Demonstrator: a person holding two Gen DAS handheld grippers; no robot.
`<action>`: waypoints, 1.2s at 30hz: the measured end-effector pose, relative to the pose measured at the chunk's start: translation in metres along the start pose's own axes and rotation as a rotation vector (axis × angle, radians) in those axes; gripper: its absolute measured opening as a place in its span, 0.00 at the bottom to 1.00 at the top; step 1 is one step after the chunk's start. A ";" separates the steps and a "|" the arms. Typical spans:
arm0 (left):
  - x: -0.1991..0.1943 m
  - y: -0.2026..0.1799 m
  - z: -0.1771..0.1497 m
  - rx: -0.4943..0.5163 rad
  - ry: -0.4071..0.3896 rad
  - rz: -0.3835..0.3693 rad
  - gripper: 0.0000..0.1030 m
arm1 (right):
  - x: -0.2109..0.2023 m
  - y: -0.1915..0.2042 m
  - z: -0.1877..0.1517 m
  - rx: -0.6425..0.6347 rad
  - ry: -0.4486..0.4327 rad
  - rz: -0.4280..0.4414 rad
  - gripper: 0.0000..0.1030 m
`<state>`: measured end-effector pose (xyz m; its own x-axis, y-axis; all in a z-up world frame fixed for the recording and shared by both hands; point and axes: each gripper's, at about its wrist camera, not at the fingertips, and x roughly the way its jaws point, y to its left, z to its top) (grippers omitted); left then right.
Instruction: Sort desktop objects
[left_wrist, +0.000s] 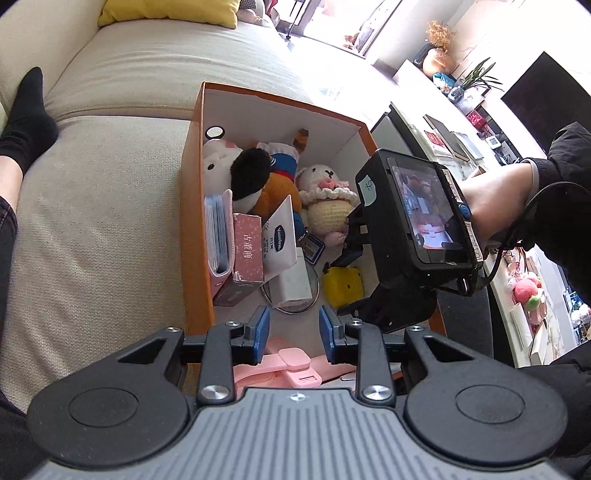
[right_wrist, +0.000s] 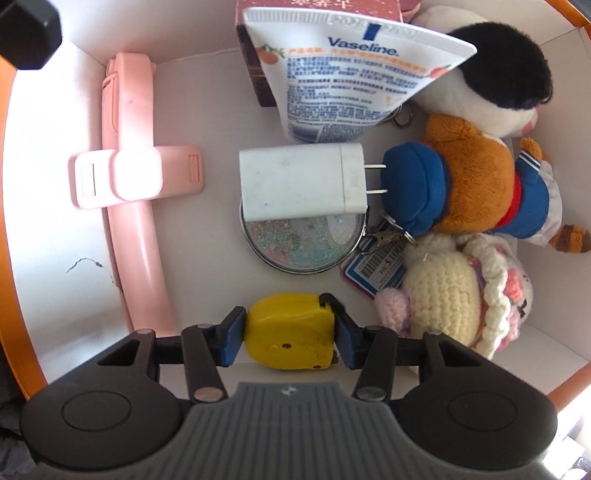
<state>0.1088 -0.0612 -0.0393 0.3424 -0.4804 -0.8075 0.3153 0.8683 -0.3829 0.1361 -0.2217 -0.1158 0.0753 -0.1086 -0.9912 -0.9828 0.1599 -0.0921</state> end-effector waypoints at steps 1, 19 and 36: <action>0.000 0.001 0.000 0.000 -0.001 0.000 0.32 | 0.000 0.000 0.000 0.005 -0.002 0.001 0.51; -0.033 -0.016 -0.013 0.097 -0.136 0.057 0.32 | -0.092 0.034 -0.042 0.191 -0.269 -0.107 0.52; -0.086 -0.023 -0.026 0.155 -0.539 0.227 0.62 | -0.179 0.056 -0.038 0.900 -0.855 -0.235 0.57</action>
<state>0.0493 -0.0372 0.0272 0.8036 -0.3154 -0.5048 0.2935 0.9478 -0.1248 0.0610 -0.2305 0.0597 0.6473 0.3883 -0.6559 -0.4937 0.8692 0.0273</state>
